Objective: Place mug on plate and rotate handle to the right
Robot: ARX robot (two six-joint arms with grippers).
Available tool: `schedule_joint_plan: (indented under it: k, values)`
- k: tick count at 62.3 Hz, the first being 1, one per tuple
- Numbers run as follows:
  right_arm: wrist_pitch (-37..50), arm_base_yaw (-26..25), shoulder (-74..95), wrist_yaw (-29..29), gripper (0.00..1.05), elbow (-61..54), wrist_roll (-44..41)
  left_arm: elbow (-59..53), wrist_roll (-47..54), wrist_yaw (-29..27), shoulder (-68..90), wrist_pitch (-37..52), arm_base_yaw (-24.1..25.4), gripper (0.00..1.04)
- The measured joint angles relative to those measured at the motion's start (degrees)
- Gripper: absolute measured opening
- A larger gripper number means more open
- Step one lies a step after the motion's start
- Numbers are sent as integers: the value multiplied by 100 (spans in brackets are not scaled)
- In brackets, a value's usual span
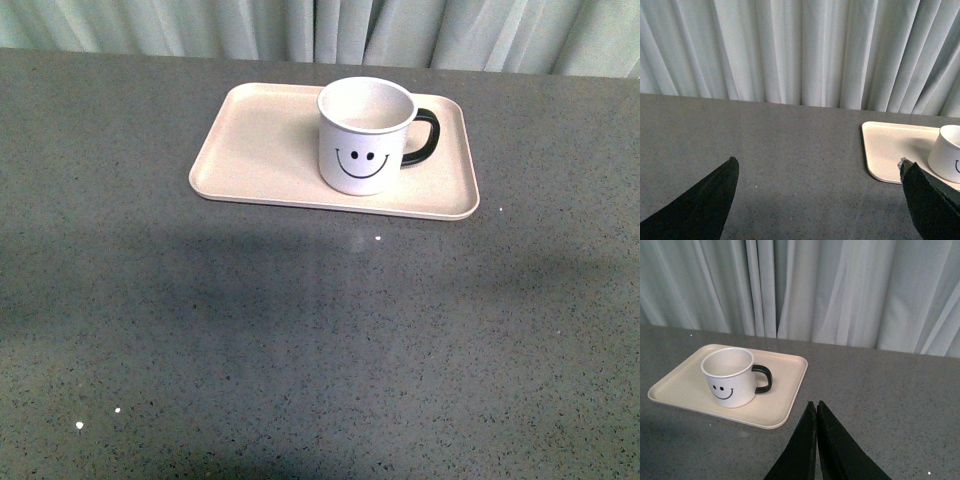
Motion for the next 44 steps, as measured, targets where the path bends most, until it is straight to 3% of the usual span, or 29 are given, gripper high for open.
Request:
schedule_joint_plan:
  k: [44]
  values:
    - [-2450,0,-2673,2,2,-31,0,0,0,0,0,0,0,95]
